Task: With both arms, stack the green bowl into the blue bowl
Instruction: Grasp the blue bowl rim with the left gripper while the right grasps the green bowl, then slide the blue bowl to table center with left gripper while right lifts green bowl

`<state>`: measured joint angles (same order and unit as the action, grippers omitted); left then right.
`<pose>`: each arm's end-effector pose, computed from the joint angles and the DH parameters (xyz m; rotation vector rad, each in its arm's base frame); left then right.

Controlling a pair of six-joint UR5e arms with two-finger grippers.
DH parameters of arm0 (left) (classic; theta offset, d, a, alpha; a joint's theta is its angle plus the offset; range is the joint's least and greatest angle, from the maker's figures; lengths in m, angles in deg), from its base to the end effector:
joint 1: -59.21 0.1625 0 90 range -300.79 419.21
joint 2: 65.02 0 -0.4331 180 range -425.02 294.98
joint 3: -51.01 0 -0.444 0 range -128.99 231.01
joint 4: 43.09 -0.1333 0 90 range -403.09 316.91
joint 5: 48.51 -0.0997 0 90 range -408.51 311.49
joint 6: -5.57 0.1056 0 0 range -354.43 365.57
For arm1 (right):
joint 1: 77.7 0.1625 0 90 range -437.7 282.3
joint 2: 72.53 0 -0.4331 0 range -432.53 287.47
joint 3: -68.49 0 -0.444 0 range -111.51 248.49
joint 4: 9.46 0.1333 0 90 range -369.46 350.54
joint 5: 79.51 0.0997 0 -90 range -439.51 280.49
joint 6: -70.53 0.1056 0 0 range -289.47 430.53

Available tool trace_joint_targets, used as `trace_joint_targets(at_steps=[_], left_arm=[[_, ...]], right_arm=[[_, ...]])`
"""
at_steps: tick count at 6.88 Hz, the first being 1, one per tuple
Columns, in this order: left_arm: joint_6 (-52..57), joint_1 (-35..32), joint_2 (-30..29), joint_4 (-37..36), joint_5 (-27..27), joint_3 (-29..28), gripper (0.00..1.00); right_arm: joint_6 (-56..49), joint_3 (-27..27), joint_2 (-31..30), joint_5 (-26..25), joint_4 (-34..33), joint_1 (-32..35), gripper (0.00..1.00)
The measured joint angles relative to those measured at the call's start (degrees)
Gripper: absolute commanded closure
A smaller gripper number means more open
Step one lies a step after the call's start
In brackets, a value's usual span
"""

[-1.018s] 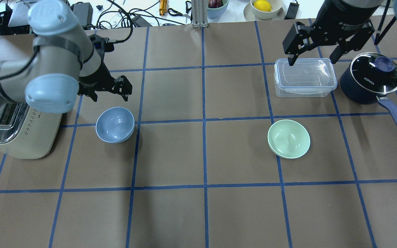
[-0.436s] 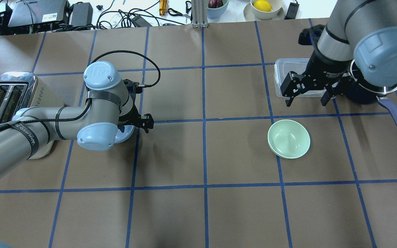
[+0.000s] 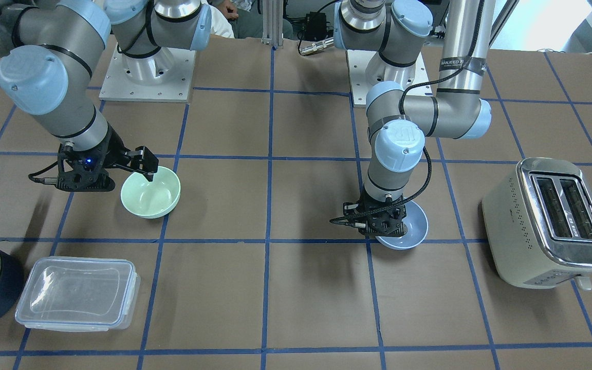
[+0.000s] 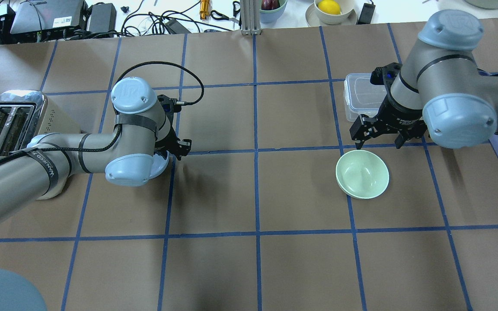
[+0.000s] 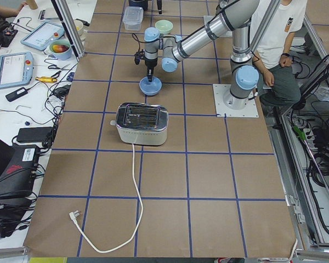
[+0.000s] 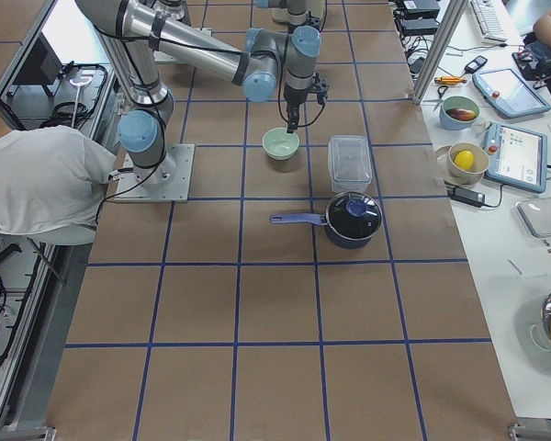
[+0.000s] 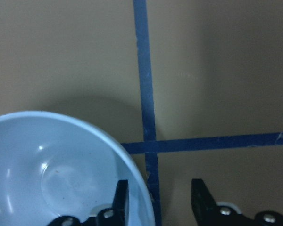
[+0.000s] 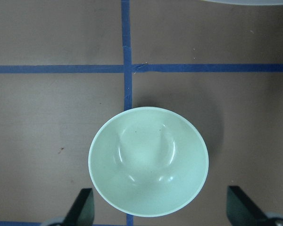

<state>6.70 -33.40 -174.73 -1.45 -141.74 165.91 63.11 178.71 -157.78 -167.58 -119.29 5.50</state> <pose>-0.1531 -0.5621 0.1597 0.0978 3.0829 -0.1021 0.0734 -0.5407 0.2926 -0.0144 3.0943 0.1314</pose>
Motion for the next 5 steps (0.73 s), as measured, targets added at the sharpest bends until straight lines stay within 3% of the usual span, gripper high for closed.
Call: trace_joint_targets(at_steps=[2,3,4,5], left_arm=[[-4.1,-2.1,-0.1,0.4,-0.1,-2.4,1.0],[-10.0,-5.9,-0.4,2.3,0.2,-5.3,1.0],[-17.1,-10.9,-1.3,4.8,0.5,-9.1,1.0],[-23.1,-16.1,-2.9,6.8,0.7,-12.7,1.0]], right_arm=[[-2.3,3.3,1.9,-0.3,-6.0,-1.9,0.05],[-3.5,6.3,2.8,-0.1,-10.7,-3.2,0.14],[-4.1,9.0,4.0,-0.1,-15.2,-3.8,0.29],[-4.4,11.3,5.7,-0.3,-19.3,-4.2,0.62]])
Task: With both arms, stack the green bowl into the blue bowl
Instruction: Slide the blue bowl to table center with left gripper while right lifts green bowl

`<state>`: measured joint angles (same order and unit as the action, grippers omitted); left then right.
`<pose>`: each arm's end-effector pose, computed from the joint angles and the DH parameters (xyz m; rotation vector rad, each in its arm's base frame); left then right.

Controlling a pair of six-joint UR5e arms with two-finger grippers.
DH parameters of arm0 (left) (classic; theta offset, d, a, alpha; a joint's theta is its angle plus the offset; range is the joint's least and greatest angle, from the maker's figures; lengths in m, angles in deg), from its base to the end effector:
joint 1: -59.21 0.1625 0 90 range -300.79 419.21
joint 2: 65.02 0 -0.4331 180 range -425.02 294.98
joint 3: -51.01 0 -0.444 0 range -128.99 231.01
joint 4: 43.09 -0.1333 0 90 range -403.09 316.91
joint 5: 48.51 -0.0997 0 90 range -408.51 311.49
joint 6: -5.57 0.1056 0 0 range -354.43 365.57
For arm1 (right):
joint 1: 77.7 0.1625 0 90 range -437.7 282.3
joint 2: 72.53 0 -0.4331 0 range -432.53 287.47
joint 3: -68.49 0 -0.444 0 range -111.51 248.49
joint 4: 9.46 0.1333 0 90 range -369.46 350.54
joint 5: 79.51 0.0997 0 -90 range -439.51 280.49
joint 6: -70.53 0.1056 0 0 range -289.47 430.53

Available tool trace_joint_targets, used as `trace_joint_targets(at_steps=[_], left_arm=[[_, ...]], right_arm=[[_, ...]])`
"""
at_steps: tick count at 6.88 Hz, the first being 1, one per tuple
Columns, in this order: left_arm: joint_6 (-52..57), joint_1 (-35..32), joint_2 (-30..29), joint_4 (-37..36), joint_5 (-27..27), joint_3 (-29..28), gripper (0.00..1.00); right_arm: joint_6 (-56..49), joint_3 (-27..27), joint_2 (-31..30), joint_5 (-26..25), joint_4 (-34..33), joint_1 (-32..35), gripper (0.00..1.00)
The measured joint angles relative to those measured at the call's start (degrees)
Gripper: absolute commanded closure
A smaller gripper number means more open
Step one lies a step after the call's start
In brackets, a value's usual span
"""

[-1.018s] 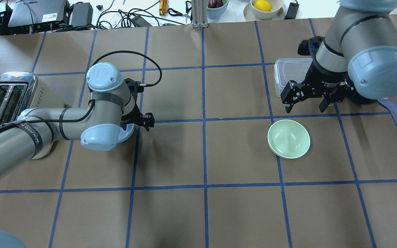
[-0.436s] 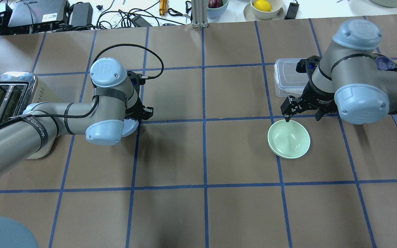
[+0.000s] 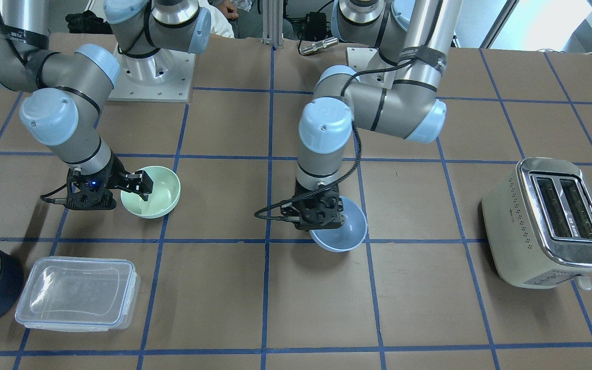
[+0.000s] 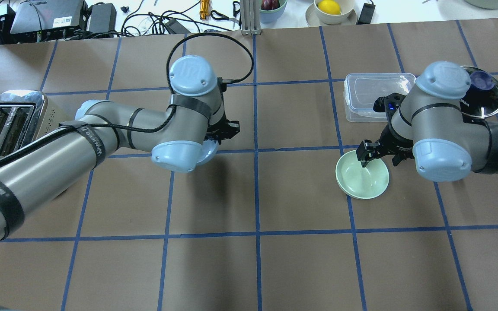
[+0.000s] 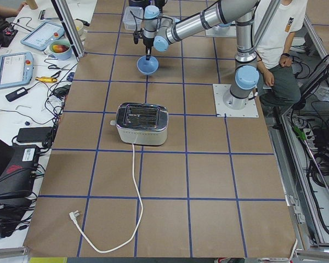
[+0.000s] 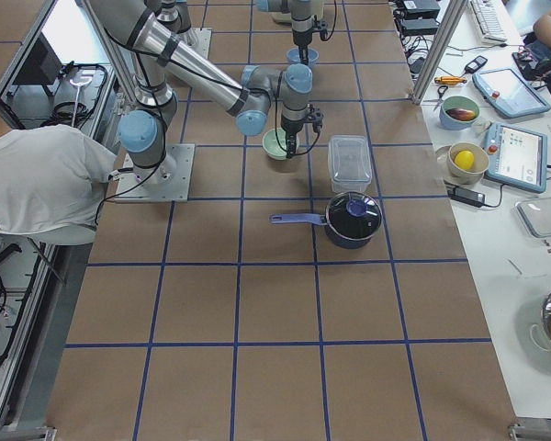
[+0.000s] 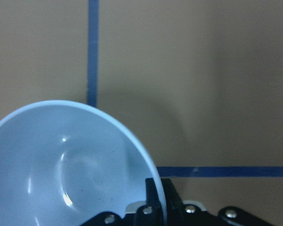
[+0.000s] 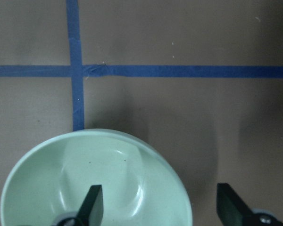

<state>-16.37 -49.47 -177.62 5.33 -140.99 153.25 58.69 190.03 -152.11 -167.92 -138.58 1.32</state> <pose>-0.3276 -0.5672 0.2156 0.0932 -3.1338 0.1967 0.0380 -0.5196 0.1812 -0.0222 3.1038 0.0669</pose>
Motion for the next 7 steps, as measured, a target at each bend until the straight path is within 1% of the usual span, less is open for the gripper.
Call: trace_joint_targets(at_steps=[1,3,4,5,6,7], left_arm=[[-3.4,-4.0,-1.9,0.5,0.1,-2.3,1.0],[-5.7,-7.4,-4.8,-0.8,0.1,-3.7,1.0],[-6.1,-8.0,-5.4,-1.5,0.2,-4.0,0.83],[-6.4,-8.2,-5.7,-2.4,0.6,-4.1,0.01],[-7.5,-8.2,-5.5,-3.5,2.3,-4.6,0.0],[-8.4,-7.9,-4.7,-4.5,4.6,-5.4,0.0]], right_arm=[[-0.1,1.5,1.1,-0.3,-3.0,-0.1,0.99],[-0.5,2.3,1.8,-1.6,-4.5,-0.3,1.0],[-0.8,2.1,1.7,-2.2,-4.4,-0.6,1.0],[-0.9,1.4,1.6,-2.6,-3.9,-1.2,1.0],[-0.9,-0.5,1.6,-2.6,-2.2,-1.9,1.0],[-0.9,-4.1,1.5,-2.4,1.9,-2.3,1.0]])
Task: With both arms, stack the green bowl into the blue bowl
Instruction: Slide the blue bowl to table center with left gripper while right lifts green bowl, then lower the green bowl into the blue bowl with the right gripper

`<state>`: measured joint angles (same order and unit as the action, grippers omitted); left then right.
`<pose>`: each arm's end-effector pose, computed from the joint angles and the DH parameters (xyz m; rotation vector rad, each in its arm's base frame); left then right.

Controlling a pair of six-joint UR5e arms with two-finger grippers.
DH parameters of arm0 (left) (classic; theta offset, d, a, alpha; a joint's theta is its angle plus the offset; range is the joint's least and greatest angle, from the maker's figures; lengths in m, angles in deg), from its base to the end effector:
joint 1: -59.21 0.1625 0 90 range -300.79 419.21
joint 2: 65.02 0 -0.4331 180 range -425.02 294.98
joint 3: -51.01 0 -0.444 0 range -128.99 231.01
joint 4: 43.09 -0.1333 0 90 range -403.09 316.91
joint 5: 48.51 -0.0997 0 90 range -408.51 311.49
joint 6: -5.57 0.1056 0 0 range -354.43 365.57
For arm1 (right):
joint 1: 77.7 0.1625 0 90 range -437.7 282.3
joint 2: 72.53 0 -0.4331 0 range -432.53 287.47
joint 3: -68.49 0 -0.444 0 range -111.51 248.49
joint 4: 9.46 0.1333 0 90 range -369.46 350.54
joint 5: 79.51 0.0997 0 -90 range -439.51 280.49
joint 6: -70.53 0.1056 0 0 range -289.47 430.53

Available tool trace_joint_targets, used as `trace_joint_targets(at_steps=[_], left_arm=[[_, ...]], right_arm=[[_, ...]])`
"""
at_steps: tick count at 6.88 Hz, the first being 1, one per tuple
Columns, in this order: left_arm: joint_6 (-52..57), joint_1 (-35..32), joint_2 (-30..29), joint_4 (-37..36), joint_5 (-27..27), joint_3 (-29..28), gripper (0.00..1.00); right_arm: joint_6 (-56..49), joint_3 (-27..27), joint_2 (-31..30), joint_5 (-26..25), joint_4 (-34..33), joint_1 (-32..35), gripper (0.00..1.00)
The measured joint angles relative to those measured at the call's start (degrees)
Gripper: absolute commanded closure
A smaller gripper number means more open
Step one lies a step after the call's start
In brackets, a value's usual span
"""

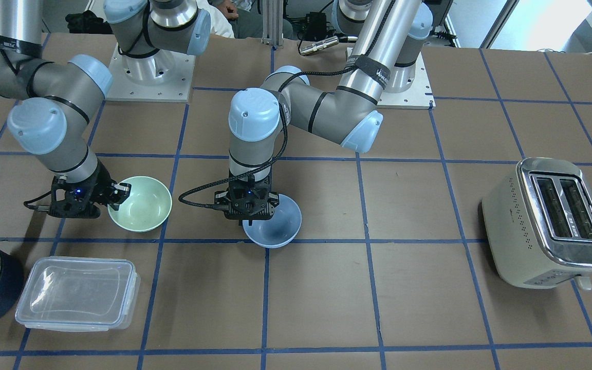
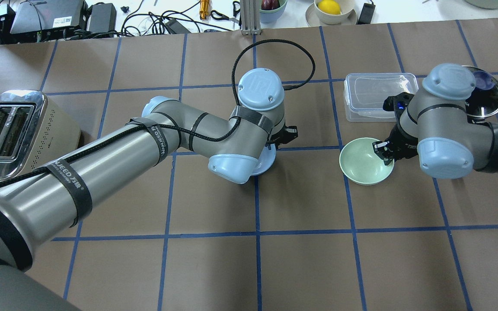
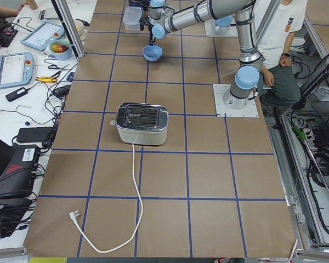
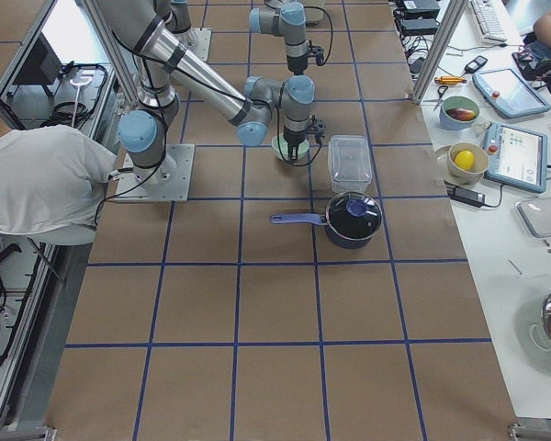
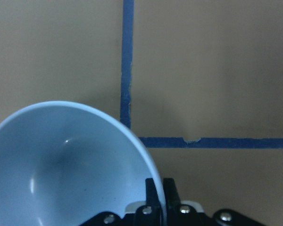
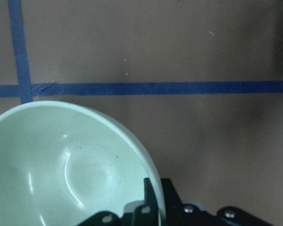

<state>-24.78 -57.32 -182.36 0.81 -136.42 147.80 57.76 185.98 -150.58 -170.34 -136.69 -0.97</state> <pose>-0.4291 -0.5524 0.2155 0.0943 -2.9984 0.2505 0.0070 -0.5443 0.1948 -0.0132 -3.1355 -0.0640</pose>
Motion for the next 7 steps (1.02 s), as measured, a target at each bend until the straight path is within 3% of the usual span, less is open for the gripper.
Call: trace_joint_targets(at_steps=[2,3,5,7], left_arm=[[7.5,5.6,3.9,2.1,0.4,-2.4,0.0],[13.6,9.5,6.5,6.6,-0.6,-3.1,0.0],[26.0,18.7,12.6,19.2,-2.0,-4.9,0.0],[29.3,24.8,19.5,34.5,-2.2,-8.4,0.0]], right_arm=[[1.9,-8.8,-0.1,1.5,11.5,0.9,1.0],[5.4,-11.3,0.0,3.5,13.9,2.7,1.0],[17.7,-15.5,1.5,8.8,14.8,9.5,1.0],[31.4,-19.6,5.4,11.1,13.8,19.8,1.0]])
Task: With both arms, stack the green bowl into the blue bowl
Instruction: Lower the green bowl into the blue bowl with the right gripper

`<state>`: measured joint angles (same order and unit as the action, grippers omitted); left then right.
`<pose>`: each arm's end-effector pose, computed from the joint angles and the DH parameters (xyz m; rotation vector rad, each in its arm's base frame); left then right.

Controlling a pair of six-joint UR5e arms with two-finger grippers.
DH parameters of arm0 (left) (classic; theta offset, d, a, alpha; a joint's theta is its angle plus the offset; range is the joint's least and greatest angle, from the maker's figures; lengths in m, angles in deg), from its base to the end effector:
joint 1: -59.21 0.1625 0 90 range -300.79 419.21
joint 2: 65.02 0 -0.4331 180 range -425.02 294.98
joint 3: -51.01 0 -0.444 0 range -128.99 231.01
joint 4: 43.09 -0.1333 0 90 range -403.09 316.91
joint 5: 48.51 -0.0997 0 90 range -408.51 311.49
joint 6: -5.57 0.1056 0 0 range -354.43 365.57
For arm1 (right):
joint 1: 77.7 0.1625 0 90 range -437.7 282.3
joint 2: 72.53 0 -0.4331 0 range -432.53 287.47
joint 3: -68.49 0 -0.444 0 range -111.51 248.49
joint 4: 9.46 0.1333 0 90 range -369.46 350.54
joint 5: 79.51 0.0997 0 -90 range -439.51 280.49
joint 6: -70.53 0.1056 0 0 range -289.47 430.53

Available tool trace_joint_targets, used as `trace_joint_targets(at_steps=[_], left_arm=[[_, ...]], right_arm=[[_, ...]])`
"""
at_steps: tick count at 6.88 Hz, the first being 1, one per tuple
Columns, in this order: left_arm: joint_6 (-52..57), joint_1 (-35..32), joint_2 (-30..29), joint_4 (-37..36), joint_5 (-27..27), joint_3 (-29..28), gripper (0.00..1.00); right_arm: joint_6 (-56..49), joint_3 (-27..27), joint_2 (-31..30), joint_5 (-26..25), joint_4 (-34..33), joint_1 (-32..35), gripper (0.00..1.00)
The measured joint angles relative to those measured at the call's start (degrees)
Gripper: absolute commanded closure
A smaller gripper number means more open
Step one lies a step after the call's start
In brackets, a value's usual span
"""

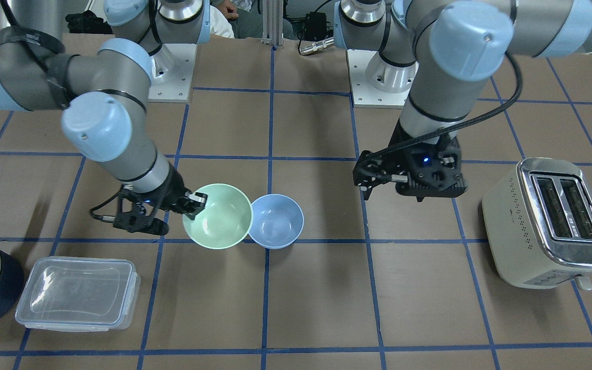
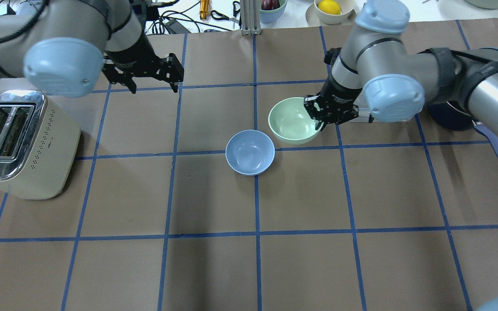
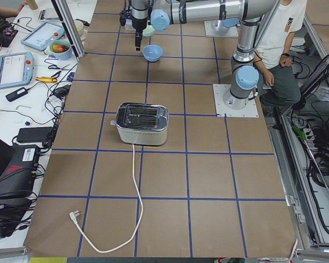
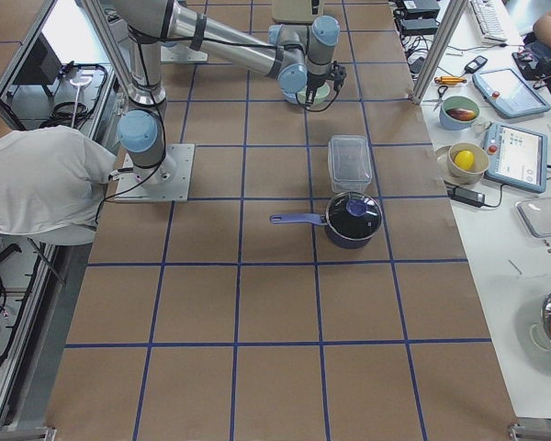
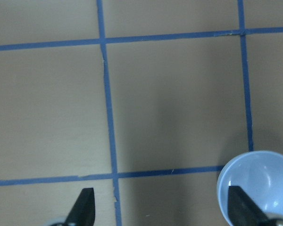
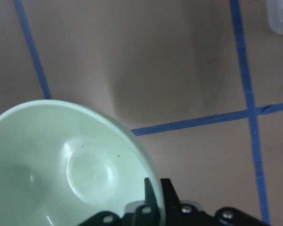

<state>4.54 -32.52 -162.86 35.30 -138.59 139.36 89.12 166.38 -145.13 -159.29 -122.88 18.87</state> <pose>-0.1515 -0.6054 0.4480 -0.0191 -3.1371 0.1485 0.2228 -0.6057 0.2790 0.3156 2.9560 0.1053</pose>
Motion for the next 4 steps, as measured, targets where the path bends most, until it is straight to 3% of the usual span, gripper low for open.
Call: trace_joint_targets(at_steps=[3,4], left_arm=[[0.3,1.3,4.2,7.3,-0.6,-2.0,0.0],[0.3,1.3,3.7,6.6,-0.6,-2.0,0.0]], right_arm=[[6.9,-1.8,4.7,0.3,-3.1,7.8,1.0],[6.8,-0.7,5.2,0.2,-4.4,8.4,0.84]])
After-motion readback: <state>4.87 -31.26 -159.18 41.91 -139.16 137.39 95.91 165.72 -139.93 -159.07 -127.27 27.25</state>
